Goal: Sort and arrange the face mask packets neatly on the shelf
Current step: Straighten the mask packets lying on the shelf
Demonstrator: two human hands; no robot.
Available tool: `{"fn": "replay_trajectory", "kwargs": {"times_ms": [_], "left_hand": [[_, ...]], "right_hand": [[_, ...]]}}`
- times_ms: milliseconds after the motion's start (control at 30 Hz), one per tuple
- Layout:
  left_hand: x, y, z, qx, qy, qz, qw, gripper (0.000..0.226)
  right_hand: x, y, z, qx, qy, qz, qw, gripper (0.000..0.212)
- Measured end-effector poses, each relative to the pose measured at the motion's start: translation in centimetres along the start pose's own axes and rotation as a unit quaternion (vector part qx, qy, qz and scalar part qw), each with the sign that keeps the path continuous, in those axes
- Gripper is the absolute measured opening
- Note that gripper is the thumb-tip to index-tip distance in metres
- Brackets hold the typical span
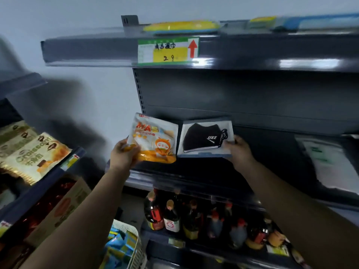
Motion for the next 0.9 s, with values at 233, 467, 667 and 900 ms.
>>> {"fn": "replay_trajectory", "kwargs": {"times_ms": [233, 467, 667, 900], "left_hand": [[-4.9, 0.3, -0.7, -0.115, -0.002, -0.023, 0.993, 0.043], [-6.2, 1.8, 0.7, -0.573, 0.258, -0.029, 0.777, 0.060], [-6.8, 4.6, -0.5, -0.652, 0.313, -0.150, 0.674, 0.060], [-8.5, 5.6, 0.4, -0.635, 0.319, -0.216, 0.669, 0.058]], "right_hand": [[-1.3, -0.3, 0.7, 0.224, -0.071, 0.095, 0.967, 0.049], [1.9, 4.9, 0.7, 0.606, -0.240, 0.018, 0.758, 0.056], [1.2, 7.1, 2.8, 0.694, -0.113, -0.079, 0.707, 0.063], [-0.1, 5.6, 2.5, 0.678, -0.113, -0.081, 0.722, 0.066]]}}
Point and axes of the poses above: each hand's wrist, its own x-axis away from the middle knuckle, its own y-axis out of the palm, z = x × y, the point moved 2 cm from there along -x, towards the middle knuckle, and after that the axes turned 10 degrees about -x, right-handed, at the moved point
